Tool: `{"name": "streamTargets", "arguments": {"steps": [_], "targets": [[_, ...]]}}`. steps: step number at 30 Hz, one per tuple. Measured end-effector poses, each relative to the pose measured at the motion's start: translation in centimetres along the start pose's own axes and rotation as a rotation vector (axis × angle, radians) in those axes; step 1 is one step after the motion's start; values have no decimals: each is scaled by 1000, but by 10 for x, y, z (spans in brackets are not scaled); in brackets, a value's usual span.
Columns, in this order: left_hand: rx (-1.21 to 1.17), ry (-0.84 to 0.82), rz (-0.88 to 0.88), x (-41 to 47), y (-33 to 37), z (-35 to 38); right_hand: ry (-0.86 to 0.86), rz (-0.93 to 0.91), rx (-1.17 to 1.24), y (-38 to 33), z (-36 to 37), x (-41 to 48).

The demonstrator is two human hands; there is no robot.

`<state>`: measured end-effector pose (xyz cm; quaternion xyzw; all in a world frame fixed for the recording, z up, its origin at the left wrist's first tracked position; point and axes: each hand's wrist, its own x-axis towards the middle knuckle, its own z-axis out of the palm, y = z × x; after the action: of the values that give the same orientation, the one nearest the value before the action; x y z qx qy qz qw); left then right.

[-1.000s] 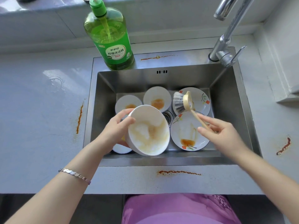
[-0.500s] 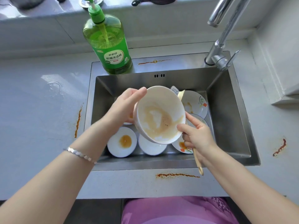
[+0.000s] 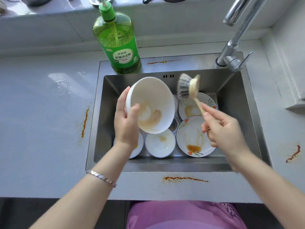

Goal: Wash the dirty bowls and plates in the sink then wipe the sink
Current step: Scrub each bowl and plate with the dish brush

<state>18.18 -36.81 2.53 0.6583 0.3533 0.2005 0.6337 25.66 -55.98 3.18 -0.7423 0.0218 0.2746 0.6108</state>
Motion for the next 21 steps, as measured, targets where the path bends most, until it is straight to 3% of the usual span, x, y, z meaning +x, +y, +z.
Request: {"name": "streamTargets", "arguments": {"steps": [3,5,7,11,13,16,19,21], "targets": [[192,-112,9,7,-3,-13,-311,-141,-529,-18,-12,-1],[279,-184,29,5,-3,-15,-415,-158,-816,-17,-6,1],[349,-207,15,0,-3,-13,-512,-63,-821,-13,5,-3],[352,-207,-70,-4,-7,-10,-723,276,-421,-11,18,-11],[347,-208,-93,-2,-7,-16,-773,337,-401,-7,13,-8],[409,-292,-112,-1,-6,-24,-767,283,-613,-2,0,1],[513,-397,-113,-8,-6,-22,-706,99,-941,1,-9,10],[558,-402,-79,-13,-6,-17,-631,-1,-1027,5,-5,8]]}}
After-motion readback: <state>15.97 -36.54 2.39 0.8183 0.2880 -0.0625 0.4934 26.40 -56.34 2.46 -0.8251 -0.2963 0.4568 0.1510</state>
